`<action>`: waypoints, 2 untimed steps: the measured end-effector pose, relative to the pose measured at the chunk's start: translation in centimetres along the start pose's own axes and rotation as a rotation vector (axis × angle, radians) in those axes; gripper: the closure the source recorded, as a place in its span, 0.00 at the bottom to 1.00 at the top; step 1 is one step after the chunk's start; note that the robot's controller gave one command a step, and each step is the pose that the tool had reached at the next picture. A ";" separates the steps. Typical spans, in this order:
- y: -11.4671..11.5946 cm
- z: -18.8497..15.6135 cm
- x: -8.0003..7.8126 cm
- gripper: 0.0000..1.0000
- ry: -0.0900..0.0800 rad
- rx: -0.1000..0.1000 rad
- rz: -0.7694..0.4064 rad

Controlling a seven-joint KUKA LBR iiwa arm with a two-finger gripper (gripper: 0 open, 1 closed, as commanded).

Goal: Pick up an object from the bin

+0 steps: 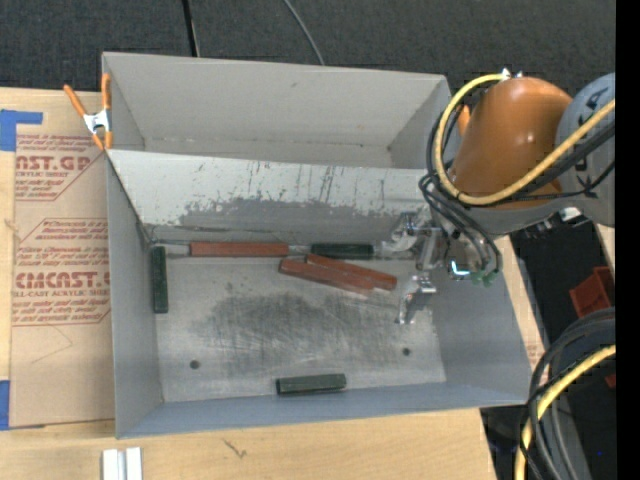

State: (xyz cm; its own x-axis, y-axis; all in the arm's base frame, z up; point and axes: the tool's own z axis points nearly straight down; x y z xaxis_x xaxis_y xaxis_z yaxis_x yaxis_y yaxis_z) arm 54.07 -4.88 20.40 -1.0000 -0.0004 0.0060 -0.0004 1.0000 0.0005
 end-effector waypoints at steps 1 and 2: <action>0.0 -0.4 -0.2 0.00 -0.008 0.001 -0.001; -0.8 3.3 -2.5 0.00 -0.014 0.000 0.079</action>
Offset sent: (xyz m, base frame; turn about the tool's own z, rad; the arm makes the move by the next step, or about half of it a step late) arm 0.0507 -0.0203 -0.0895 0.1880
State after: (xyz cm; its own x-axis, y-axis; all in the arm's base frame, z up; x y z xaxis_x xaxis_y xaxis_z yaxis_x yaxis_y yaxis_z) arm 56.51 -5.65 17.10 -0.9969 0.0786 -0.0083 0.0786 0.9969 0.0007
